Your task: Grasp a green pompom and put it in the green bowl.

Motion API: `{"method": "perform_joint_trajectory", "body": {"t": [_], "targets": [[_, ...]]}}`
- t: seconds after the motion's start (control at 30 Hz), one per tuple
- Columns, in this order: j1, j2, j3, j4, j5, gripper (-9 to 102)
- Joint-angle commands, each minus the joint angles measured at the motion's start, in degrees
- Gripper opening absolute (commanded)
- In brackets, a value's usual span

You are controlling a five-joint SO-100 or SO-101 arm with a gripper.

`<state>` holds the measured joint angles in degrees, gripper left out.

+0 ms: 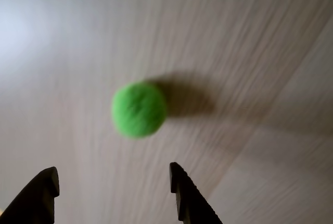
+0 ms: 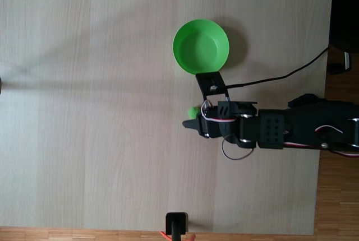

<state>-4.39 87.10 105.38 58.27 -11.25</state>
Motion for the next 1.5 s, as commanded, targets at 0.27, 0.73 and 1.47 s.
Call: {"method": "perform_joint_trajectory", "body": {"t": [0.27, 0.73, 1.47], "targets": [[2.20, -2.90, -2.90, -0.62, 0.26, 26], [2.20, -2.99, -3.16, -0.62, 0.26, 25], [6.50, -6.59, -5.89, -0.62, 0.18, 25]]}}
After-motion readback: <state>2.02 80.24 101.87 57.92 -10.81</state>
